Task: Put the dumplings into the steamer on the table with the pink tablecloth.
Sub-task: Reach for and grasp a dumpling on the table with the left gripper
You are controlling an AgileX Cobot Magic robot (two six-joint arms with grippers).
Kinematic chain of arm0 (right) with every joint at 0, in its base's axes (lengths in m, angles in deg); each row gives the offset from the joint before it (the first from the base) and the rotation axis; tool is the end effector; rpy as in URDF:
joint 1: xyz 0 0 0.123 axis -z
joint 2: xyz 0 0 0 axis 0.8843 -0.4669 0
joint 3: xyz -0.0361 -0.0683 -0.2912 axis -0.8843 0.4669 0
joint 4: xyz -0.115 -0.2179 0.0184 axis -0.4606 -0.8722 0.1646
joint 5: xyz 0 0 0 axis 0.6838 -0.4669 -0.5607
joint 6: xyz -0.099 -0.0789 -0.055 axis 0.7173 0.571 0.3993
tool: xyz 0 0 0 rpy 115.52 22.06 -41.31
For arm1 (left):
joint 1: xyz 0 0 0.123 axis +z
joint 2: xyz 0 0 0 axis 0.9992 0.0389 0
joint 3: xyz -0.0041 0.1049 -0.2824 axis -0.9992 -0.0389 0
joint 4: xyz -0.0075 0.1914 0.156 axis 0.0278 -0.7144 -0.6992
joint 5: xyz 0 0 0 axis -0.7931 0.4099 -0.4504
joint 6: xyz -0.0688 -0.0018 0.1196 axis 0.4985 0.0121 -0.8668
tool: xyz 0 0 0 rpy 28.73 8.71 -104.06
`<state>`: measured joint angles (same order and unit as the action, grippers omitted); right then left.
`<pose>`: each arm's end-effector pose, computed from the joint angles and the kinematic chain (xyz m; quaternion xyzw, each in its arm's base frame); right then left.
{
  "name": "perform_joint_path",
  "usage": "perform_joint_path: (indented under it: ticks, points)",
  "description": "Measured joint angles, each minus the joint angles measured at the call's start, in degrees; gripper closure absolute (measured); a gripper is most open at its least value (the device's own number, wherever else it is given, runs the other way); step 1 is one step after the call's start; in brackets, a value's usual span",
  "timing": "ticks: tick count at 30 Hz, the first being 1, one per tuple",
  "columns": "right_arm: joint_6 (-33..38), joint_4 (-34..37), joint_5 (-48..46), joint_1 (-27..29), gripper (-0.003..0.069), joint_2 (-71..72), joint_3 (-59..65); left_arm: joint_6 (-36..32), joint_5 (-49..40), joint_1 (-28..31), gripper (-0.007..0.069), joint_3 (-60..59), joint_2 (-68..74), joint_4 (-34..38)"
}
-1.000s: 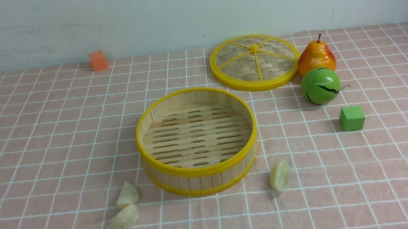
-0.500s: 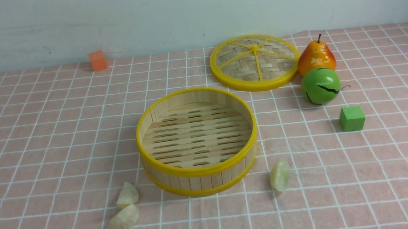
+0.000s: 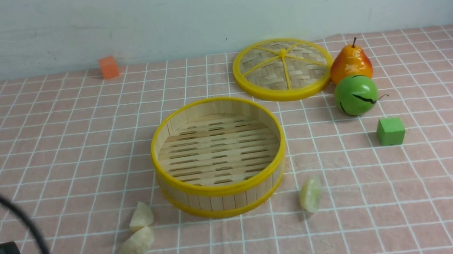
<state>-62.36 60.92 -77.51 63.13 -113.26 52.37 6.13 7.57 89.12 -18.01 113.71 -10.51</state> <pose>0.1227 0.0350 0.2870 -0.0061 0.8580 0.1443 0.4929 0.1321 -0.0434 0.2933 -0.0851 0.8815 -0.2202 0.4090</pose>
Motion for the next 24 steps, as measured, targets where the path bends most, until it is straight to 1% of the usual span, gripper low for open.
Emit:
perform_joint_path:
  ticks: [3,4,5,6,7,8,9,11,12,14,15,16,17,18,19,20,21,22,23,24]
  points:
    - [1.81,-2.62,-11.32,-1.41,0.0679,-11.84,-7.28,-2.64,-9.97,-1.63,0.0638,9.07,10.28,-4.33]
    - [1.90,-2.62,-11.32,-1.69,0.0679,-11.84,-7.61,-2.64,-10.38,-1.63,0.0638,9.53,10.91,-4.51]
    - [3.28,-3.22,-15.65,-4.61,0.0679,-17.03,-9.92,-2.63,-12.82,-4.67,0.0638,12.88,16.44,-6.34]
    - [3.53,-3.30,-16.08,-5.06,0.0679,-17.53,-10.17,-2.63,-13.03,-5.07,0.0638,13.25,16.44,-6.55]
    - [5.59,-4.25,-18.87,-9.43,0.0677,-20.93,-12.02,-2.02,-14.11,-8.56,0.0638,15.90,21.12,-8.59]
    - [6.49,-4.92,-20.61,-11.95,0.0676,-22.26,-12.83,-1.30,-14.34,-9.93,0.0638,17.04,23.37,-9.48]
    - [7.22,-6.25,-22.18,-15.83,0.0675,-23.88,-13.92,0.13,-14.70,-13.06,0.0637,18.57,26.55,-11.74]
    - [7.11,-8.92,-24.99,-22.02,0.0672,-25.79,-15.30,2.90,-15.19,-16.82,0.0617,20.82,31.74,-15.58]
    - [6.60,-9.77,-25.48,-23.69,0.0671,-26.17,-15.63,3.79,-15.37,-17.70,0.0603,21.45,33.29,-16.77]
    - [4.71,-13.05,-26.66,-28.71,0.0670,-26.82,-16.00,7.21,-15.69,-19.69,0.0521,23.66,39.33,-20.23]
    - [4.30,-13.29,-26.75,-29.41,0.0669,-26.88,-16.05,7.48,-15.69,-19.78,0.0521,23.86,39.33,-20.45]
    - [2.78,-15.10,-27.06,-31.42,0.0669,-26.93,-16.12,9.28,-15.76,-20.08,0.0433,25.71,43.54,-21.64]
    - [2.63,-15.46,-27.06,-31.84,0.0669,-26.93,-16.18,9.41,-15.76,-20.08,0.0423,25.94,43.99,-21.92]
    - [1.30,-16.34,-27.06,-32.88,0.0668,-26.93,-16.23,10.07,-15.53,-20.08,0.0335,27.71,47.47,-22.74]
    - [1.30,-16.43,-27.06,-32.96,0.0668,-26.93,-16.23,10.08,-15.52,-20.08,0.0314,27.93,48.32,-22.86]
    - [0.76,-16.81,-27.06,-33.20,0.0666,-26.93,-16.23,10.39,-15.33,-20.08,0.0244,29.88,51.28,-23.64]
    - [0.29,-17.04,-27.09,-33.20,0.0665,-26.93,-16.23,10.55,-15.14,-20.08,0.0190,31.22,53.42,-24.37]
    - [0.17,-17.11,-27.09,-33.20,0.0665,-26.93,-16.23,10.55,-15.15,-20.08,0.0182,31.77,54.28,-24.51]
    - [-0.01,-17.28,-27.12,-33.20,0.0664,-26.93,-16.23,10.71,-14.88,-20.08,0.0132,33.66,57.28,-25.40]
    - [-0.04,-17.33,-27.17,-33.20,0.0662,-26.93,-16.23,10.71,-14.69,-20.08,0.0111,34.69,58.94,-25.65]
